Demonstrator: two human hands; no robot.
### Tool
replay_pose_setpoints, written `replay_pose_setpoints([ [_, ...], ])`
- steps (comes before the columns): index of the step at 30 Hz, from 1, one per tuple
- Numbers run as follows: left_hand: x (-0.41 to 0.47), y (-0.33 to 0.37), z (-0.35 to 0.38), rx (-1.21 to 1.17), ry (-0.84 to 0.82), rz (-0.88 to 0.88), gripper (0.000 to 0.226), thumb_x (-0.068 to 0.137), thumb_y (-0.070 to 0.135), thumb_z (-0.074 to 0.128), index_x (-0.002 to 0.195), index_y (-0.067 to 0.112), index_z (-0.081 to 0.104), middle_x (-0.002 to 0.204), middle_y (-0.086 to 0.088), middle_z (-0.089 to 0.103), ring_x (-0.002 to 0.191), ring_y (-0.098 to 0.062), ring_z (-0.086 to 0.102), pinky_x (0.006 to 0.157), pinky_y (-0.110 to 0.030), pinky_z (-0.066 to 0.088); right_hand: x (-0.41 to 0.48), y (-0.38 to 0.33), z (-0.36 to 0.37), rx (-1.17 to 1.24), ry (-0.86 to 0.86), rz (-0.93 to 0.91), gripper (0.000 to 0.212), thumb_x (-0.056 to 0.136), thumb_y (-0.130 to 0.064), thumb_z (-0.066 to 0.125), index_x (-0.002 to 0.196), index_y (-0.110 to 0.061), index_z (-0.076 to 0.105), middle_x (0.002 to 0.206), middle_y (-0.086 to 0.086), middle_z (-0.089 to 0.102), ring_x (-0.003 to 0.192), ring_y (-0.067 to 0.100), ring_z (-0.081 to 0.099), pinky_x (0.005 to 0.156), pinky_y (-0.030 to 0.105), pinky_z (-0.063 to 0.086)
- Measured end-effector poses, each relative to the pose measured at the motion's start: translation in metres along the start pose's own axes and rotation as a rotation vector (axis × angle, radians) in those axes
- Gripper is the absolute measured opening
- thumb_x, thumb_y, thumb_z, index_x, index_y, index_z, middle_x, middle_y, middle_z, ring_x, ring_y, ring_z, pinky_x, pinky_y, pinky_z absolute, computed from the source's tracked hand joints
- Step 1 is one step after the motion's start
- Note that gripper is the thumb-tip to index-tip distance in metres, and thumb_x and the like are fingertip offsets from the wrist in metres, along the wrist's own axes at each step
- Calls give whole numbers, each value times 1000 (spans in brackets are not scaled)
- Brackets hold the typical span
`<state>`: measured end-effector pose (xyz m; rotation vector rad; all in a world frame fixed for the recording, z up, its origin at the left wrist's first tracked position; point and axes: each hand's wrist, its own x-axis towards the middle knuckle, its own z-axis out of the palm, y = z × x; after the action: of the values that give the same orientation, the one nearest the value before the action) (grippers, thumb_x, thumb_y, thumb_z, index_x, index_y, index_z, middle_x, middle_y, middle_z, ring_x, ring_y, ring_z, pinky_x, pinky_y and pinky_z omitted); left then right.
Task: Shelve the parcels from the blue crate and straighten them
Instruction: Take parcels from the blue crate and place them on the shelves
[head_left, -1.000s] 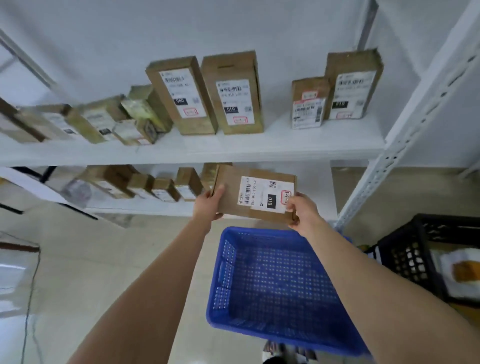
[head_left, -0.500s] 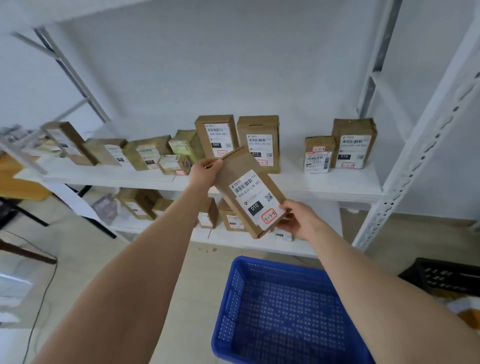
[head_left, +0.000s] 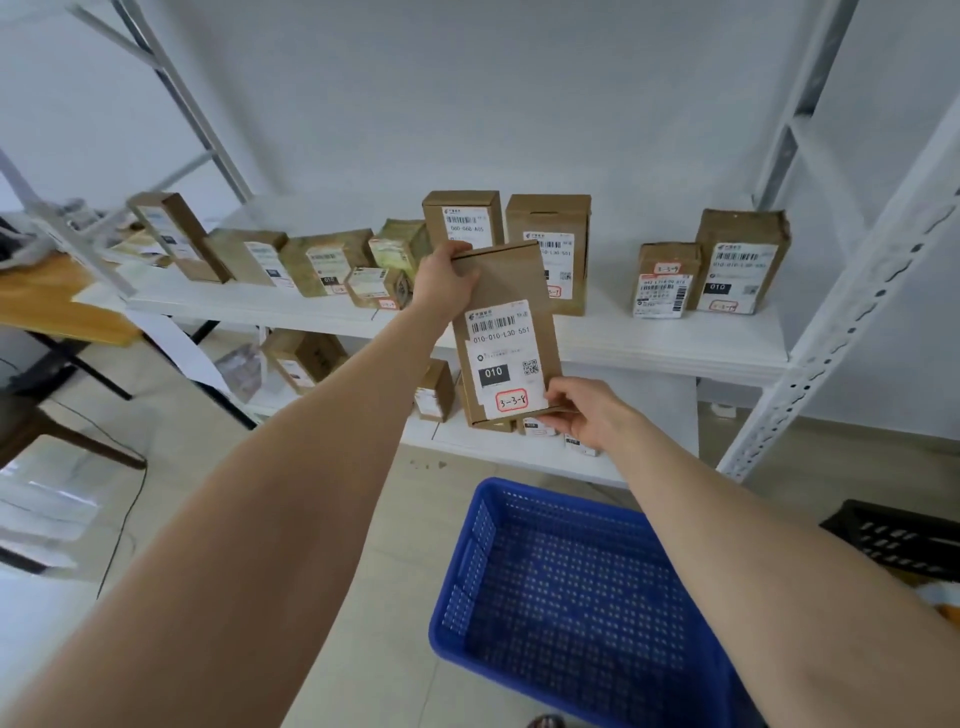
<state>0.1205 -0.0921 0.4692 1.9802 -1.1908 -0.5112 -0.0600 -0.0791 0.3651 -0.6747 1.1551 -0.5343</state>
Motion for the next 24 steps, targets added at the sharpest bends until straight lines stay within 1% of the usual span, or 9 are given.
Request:
replay_pose_setpoints([
  [3,-4,9,-4,18,-13,11,45,94,9,50,137,21,45,136,-7,47,112,-23,52,87,-30,48,-2,1,-1,6,-29,15,10,86,8,52,93,3,57,105,21,67,102,33,67,88,38,56],
  [5,-9,13,-5,-19,-22,0,48,94,6,50,139,18,42,136,-7,48,112,-23,52,86,-30,50,-4,1,-4,-1,-53,13,15,86,8,52,97,0,58,107,20,68,102,33,67,88,39,57],
  [9,-19,17,-11,-77,-33,-57,53,94,6,50,143,18,35,130,-8,50,112,-26,54,89,-37,53,-10,-2,-5,-41,-74,-12,24,86,6,51,103,-8,60,107,17,68,101,31,67,70,34,61],
  [11,-26,15,-13,-93,-58,-83,56,93,8,53,143,20,32,125,-6,51,110,-28,56,88,-44,54,-15,-2,-3,-71,-74,8,19,86,6,52,99,-7,59,107,17,67,102,30,66,72,34,60],
  [13,-31,11,-15,-107,-89,-99,56,92,10,56,142,20,33,127,-9,52,109,-30,57,85,-49,55,-20,-1,-2,-129,-63,19,17,86,7,51,94,-5,58,105,17,66,99,30,66,74,35,59],
  [16,-36,3,-19,-79,-102,-96,52,93,12,57,140,19,37,124,-12,55,108,-32,58,81,-50,56,-24,-1,1,-198,-46,23,19,86,9,52,101,-1,58,97,16,65,87,28,67,61,34,61],
  [18,-36,-5,-22,-58,-110,-93,52,93,13,56,141,19,37,124,-13,57,107,-32,59,81,-50,57,-26,0,4,-260,-54,42,26,86,3,59,112,-1,57,102,17,65,93,30,67,70,37,61],
  [20,-34,-12,-27,-29,-128,-85,52,94,15,56,142,18,37,126,-13,57,109,-32,59,82,-49,56,-28,4,9,-322,-83,63,30,86,-8,69,114,-6,57,105,16,67,97,30,67,78,39,59],
  [24,-27,-33,-34,86,-157,-70,53,97,21,52,145,14,33,132,-11,51,113,-31,56,83,-46,56,-27,16,22,-352,-96,39,34,84,-28,74,110,-14,59,101,10,69,91,26,67,73,36,59],
])
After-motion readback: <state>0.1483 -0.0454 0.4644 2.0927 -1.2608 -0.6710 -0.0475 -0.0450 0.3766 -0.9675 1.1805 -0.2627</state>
